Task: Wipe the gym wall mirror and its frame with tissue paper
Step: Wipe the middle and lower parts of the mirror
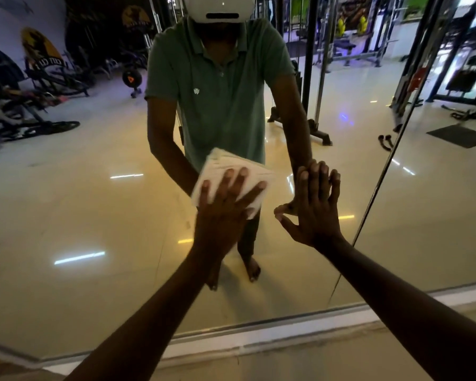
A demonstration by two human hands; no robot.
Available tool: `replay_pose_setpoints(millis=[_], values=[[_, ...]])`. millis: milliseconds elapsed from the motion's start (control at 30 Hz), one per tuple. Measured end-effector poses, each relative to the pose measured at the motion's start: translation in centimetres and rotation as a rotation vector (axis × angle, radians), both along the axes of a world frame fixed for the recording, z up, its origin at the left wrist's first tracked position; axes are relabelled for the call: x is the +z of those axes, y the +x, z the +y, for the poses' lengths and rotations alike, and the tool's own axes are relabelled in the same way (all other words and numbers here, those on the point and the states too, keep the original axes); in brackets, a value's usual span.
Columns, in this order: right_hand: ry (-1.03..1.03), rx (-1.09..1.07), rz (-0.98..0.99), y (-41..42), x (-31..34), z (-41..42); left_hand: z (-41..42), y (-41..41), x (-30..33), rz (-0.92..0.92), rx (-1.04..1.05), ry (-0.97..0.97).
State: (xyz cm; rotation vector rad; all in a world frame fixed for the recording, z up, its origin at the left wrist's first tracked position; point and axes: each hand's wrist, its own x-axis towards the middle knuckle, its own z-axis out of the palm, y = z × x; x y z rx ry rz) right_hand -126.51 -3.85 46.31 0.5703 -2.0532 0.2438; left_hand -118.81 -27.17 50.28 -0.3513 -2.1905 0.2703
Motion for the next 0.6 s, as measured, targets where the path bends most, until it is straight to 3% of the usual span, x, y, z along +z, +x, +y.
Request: replay_pose_setpoints(millis=[133, 267, 433, 500, 600], values=[[-0.032, 0.001, -0.01, 0.1, 0.1, -0.2, -8.2, 3.9, -1.8, 0.056, 0.199, 0.224], [-0.054, 0.007, -0.013, 0.2, 0.2, -0.7, -3.3, 2.7, -1.4, 0.043, 0.409, 0.472], [0.001, -0.004, -0.042, 0.3, 0.2, -0.2, 8.0, -3.1, 2.4, -0.009, 0.001, 0.101], [0.027, -0.019, -0.058, 0.5, 0.5, 0.5, 6.4, -2.5, 3.9, -0.002, -0.058, 0.056], [0.075, -0.033, -0.054, 0.8, 1.1, 1.3, -0.1, -0.1, 3.6, 0.094, 0.03, 0.158]])
